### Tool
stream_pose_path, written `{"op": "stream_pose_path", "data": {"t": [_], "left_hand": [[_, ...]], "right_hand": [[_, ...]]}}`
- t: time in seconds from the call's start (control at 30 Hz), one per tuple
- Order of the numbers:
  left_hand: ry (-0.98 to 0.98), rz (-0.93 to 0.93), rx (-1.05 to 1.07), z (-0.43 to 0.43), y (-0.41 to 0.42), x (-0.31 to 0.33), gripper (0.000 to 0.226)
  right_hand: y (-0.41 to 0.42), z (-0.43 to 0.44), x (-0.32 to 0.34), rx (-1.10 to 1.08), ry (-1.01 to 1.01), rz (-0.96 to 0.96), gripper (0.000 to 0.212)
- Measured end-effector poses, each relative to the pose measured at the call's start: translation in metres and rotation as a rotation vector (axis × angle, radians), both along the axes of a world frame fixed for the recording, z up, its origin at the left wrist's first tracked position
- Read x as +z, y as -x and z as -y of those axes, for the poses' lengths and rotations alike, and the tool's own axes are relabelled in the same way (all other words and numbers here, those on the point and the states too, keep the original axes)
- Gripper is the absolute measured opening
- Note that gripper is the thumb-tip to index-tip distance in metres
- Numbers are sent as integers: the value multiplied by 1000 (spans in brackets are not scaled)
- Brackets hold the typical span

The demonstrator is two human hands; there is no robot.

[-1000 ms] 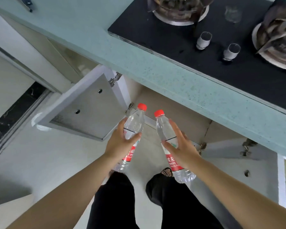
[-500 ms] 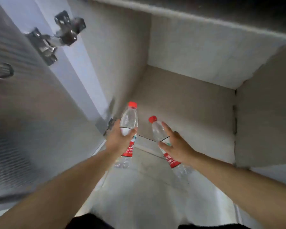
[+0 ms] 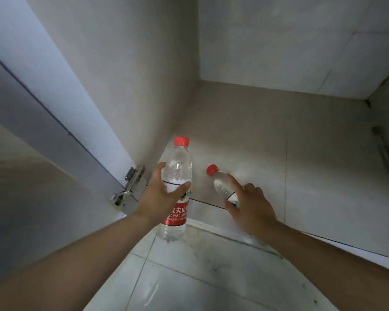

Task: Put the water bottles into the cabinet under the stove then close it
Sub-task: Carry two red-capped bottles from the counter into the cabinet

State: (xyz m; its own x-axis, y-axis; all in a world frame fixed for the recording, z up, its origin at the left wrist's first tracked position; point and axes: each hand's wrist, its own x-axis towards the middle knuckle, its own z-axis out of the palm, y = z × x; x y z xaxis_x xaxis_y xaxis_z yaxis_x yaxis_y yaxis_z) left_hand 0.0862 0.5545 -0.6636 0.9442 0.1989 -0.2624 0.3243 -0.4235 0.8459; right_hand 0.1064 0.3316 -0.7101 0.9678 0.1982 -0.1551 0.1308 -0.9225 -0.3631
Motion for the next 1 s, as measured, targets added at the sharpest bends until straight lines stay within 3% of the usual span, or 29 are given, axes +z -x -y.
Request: {"op": "stream_pose_path", "data": {"t": [0.2,0.43,0.63,1.0], "left_hand": [[17,141,-52,-9,-55,20,80],[75,263,-68,0,-123,28,85],[161,374,-51,19,-151,15,72],[192,366,-143,12,-153,-17,66]], "right_hand": [[-4,2,-5,-19,28,89,67],[-5,3,-10,-124,-16,107,68],[-6,5,-15,-137,-39,135,69],[-8,6,-15,-124,-55,124,67]]}}
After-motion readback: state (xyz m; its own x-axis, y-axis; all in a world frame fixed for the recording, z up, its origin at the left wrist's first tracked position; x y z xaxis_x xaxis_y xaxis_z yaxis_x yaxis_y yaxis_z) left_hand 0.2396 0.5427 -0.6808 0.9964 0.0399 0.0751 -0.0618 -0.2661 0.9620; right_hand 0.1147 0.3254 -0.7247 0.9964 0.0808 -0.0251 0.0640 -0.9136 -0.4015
